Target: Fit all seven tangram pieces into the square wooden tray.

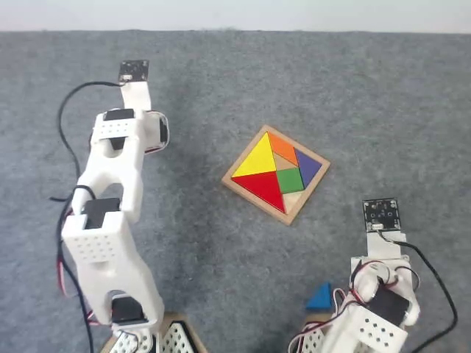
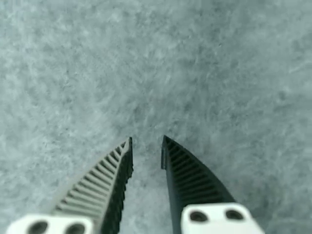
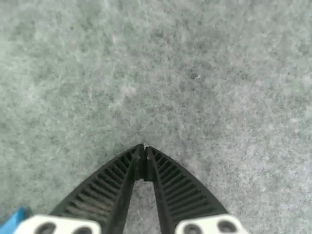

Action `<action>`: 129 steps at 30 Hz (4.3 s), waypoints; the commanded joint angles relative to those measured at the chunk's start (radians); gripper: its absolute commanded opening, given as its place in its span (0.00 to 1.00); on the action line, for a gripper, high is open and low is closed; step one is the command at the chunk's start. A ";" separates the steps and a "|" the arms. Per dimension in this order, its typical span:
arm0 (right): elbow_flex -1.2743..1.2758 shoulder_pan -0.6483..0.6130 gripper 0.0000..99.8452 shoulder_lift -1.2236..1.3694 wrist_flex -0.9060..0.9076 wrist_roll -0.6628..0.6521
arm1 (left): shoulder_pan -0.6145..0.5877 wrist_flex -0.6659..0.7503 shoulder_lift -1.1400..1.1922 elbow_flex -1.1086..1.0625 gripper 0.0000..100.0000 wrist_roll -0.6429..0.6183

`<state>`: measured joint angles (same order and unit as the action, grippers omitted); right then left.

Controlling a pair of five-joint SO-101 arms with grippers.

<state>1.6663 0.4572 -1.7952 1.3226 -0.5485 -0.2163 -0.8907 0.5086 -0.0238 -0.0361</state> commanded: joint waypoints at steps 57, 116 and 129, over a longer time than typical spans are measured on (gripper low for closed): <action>0.017 0.004 0.01 -0.018 0.002 0.003 | 0.043 0.040 -0.017 0.001 0.09 -0.005; -1.014 -0.605 0.20 1.291 -0.010 0.224 | 0.037 0.034 -0.017 -0.018 0.09 -0.005; -0.990 -0.704 0.26 1.527 -0.185 0.029 | 0.035 0.037 -0.017 -0.018 0.09 -0.005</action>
<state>0.6690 -0.2746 -0.2654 1.2183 -0.5040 -0.1841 -0.8723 0.5086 -0.0468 -0.0330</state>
